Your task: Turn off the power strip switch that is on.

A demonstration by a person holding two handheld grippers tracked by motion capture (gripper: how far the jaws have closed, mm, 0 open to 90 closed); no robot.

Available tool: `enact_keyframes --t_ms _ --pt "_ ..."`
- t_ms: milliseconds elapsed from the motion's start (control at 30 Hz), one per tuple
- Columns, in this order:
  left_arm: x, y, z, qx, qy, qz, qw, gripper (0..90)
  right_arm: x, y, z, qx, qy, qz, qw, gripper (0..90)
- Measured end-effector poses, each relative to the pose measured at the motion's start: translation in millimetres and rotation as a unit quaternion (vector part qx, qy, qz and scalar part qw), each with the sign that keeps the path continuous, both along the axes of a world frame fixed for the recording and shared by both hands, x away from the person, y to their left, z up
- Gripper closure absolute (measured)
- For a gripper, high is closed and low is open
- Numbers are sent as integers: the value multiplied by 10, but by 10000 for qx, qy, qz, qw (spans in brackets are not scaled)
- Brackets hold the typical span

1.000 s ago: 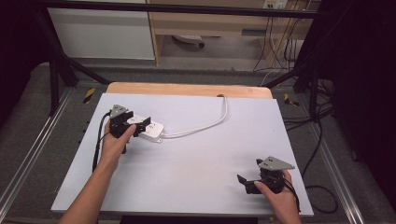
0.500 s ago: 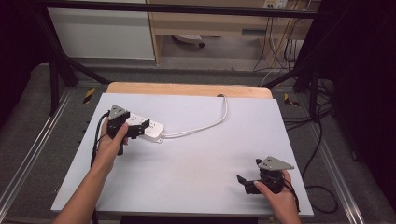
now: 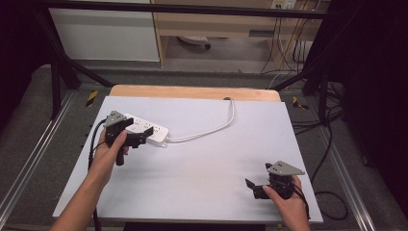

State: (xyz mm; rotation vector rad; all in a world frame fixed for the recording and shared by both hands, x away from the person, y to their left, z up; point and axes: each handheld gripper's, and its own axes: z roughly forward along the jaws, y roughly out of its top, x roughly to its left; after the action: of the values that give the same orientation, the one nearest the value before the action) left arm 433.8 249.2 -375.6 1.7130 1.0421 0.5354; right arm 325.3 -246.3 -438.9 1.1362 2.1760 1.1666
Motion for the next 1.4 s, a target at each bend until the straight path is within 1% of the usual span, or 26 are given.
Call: enact_keyframes --t_ms 67,100,133,200,333,433,467,500,567,667,767,833,900,967,1100,1200,1300,1400 --pt "-48 29 17 10 -51 -59 10000 57 1 2 -5 4 27 27 10000 44" --pt "-62 48 19 69 -61 -110 9999 56 1 5 -5 9 36 38 10000 43" --pt "-74 74 17 97 -58 -91 9999 52 2 7 -4 9 33 46 10000 43" --pt "-96 134 11 32 -19 7 10000 59 3 9 0 13 45 75 10000 41" --pt "-188 224 27 94 -15 37 9999 60 1 15 5 19 42 75 10000 39" --pt "-276 274 35 157 -53 40 9999 60 2 16 1 -4 20 97 10000 37" --pt "-305 291 31 152 -7 44 9999 60 0 19 1 1 35 105 9999 38" --pt "-331 310 24 208 58 28 9998 59 -1 22 2 -1 32 107 9999 37" --pt "-376 346 -4 312 97 20 9995 57 1 26 1 3 36 112 9999 37" --pt "-448 409 -37 218 106 51 9997 58 2 32 -5 10 75 115 9999 37" --pt "-530 467 -47 224 114 35 9997 58 2 31 -6 22 71 130 9999 37" --pt "-582 502 -52 188 127 32 9997 58 0 28 -4 25 67 124 9999 36" --pt "-634 537 -59 217 151 41 9996 57 0 26 -4 18 63 131 9999 35" --pt "-697 555 -90 231 169 57 9996 58 0 27 -5 20 80 129 9999 34" --pt "-794 570 -148 219 199 8 9996 58 -3 34 -6 21 94 134 9999 34" --pt "-868 571 -196 157 176 45 9997 61 2 37 -14 -19 90 146 9999 34" --pt "-927 556 -233 178 148 26 9997 61 8 43 -20 -21 106 137 9998 34" --pt "-981 536 -250 255 158 -64 9995 61 5 46 -17 -37 98 165 9998 34"
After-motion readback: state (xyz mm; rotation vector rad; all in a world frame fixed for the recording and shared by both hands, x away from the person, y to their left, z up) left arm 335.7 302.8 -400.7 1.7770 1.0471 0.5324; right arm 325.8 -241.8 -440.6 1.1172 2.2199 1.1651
